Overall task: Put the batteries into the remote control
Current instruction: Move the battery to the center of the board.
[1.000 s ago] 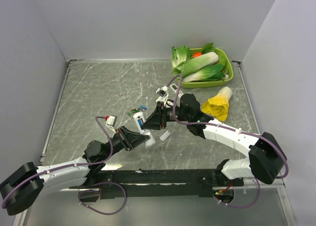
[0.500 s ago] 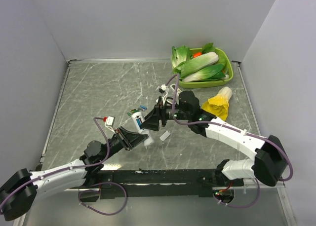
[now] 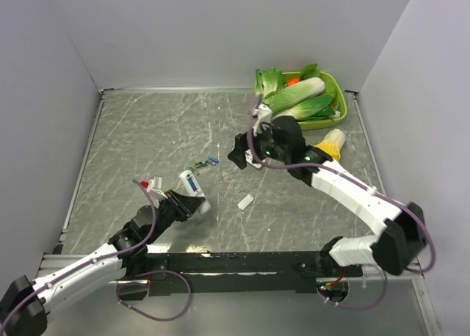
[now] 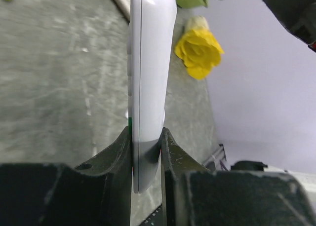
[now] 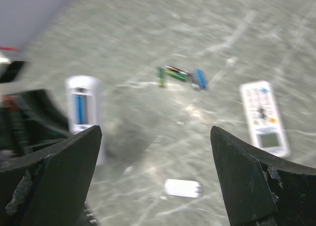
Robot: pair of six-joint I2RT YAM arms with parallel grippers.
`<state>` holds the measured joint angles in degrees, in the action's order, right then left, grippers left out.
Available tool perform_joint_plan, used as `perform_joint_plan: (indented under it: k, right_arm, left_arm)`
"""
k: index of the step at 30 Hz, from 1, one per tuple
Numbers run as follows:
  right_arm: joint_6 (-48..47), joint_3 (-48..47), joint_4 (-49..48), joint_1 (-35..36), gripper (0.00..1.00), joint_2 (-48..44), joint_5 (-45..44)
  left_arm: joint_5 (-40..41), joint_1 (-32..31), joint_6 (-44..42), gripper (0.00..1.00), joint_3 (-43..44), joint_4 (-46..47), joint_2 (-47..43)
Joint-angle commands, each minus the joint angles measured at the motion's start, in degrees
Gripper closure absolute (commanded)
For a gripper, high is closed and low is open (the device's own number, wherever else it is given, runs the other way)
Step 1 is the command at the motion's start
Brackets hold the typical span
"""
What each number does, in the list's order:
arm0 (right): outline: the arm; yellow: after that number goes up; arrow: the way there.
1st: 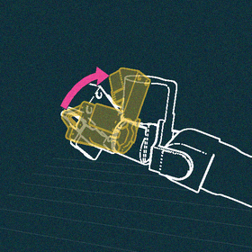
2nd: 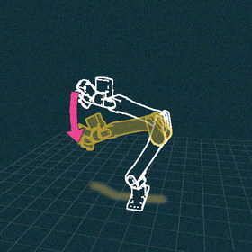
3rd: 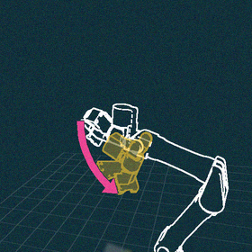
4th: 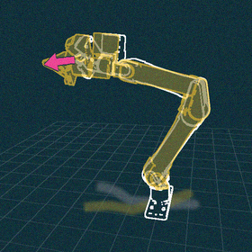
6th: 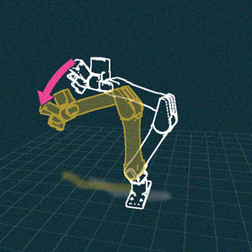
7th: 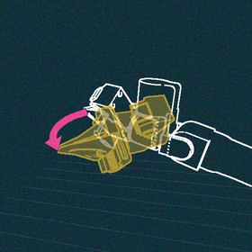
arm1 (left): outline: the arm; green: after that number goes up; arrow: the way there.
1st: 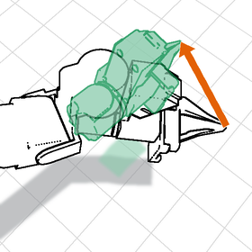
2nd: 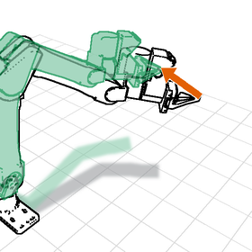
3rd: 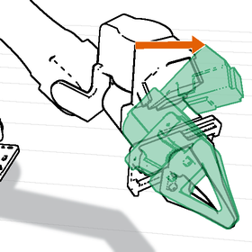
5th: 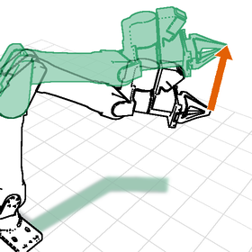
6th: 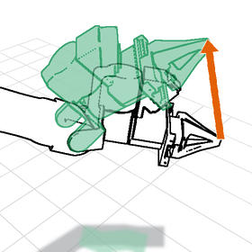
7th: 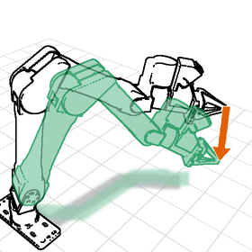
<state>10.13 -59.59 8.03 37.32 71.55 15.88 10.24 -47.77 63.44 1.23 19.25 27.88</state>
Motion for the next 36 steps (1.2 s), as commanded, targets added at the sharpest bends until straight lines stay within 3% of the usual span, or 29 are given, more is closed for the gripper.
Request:
perform_joint_plan:
  k: [1, 12, 21, 27, 36]
  right_arm:
    - [-9.42, -6.32, 6.73, -0.49, 0.05, 10.68, -6.92]
    - [-19.17, -28.20, 13.24, -0.41, 0.28, 39.52, -2.79]
    - [-22.43, -41.03, 15.70, 0.03, 0.54, 52.80, 0.12]
    - [-23.58, -46.57, 16.84, 1.00, 0.60, 57.64, 1.17]
    - [-25.25, -50.44, 19.65, 1.88, 0.62, 61.16, 1.70]
  left_arm:
    - [1.80, 3.82, 0.10, 0.99, -1.15, -4.22, -2.13]
    - [-2.24, 9.45, -0.16, 0.99, -4.22, 1.84, 5.77]
    - [-3.56, 10.50, -1.39, 0.99, -2.82, 4.40, 10.79]
    - [-4.09, 10.77, -1.21, 0.99, -2.73, 4.40, 11.23]
    - [-4.79, 10.85, -1.21, 0.99, -2.64, 4.57, 10.88]
